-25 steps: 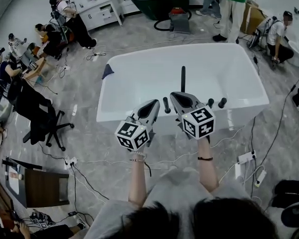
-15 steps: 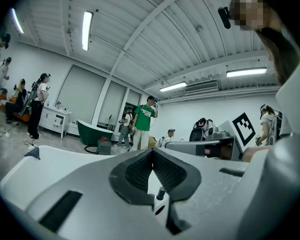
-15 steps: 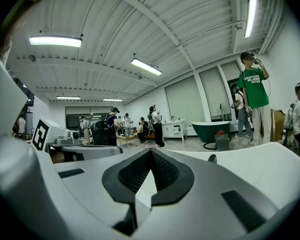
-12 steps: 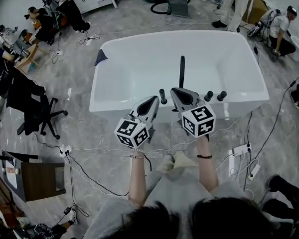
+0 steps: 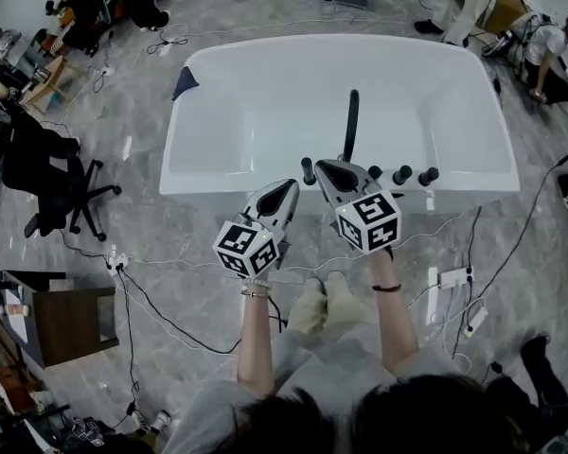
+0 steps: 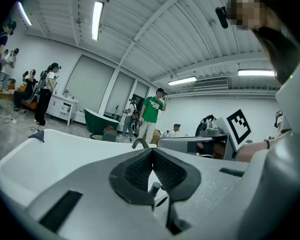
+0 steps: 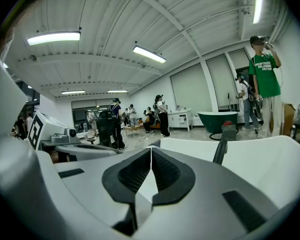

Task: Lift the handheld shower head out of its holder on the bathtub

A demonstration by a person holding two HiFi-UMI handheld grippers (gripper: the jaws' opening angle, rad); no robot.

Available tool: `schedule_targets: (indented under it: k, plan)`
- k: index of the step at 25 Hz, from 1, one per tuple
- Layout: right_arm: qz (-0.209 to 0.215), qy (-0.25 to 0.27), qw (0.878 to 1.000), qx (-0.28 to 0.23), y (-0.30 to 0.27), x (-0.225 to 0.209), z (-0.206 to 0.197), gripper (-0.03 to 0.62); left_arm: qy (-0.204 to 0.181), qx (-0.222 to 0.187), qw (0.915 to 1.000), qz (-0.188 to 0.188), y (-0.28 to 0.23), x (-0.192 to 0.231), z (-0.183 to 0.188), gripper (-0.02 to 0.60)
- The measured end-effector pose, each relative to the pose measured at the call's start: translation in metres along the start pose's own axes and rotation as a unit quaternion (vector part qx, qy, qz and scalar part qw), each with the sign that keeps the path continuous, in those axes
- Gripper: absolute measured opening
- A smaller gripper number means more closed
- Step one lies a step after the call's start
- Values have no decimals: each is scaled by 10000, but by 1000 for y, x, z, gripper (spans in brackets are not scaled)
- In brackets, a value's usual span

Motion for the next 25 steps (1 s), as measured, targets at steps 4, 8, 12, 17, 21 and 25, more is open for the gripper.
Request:
schedule_targets:
  k: [4,8,12,17,21,25]
  plan:
    - [-19,-77,9999,114,-14,-7,-24,2,88,181,9998,-18,-9,11,-20,6]
    - [-27,29,9996,280,-25,-11,-43,2,144,299,9994,-52,-14,20,-34,6]
    - [27,304,9985,452,-38,-11,-62,2,209,367,9991,-13,-18,31,-49,6]
    - [13,220,9980,599,-54,-19,-90,25,342,444,9984,3,-24,45,-72,6]
    - [54,157,9974,696,-76,-28,-111,41,388,533,9978,17,-29,61,-92,6]
    - [76,100,9967,797,-94,-33,-122,64,504,566,9971,5,-34,76,-106,6]
Point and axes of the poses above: the fingertips, and each gripper's own axes: y backward along the fingers, x to its left, z out of its top, the point moved 7 cm from there along y, backward along the fingers, and after that the axes turned 10 degrees about -z, right-handed, at the moved point
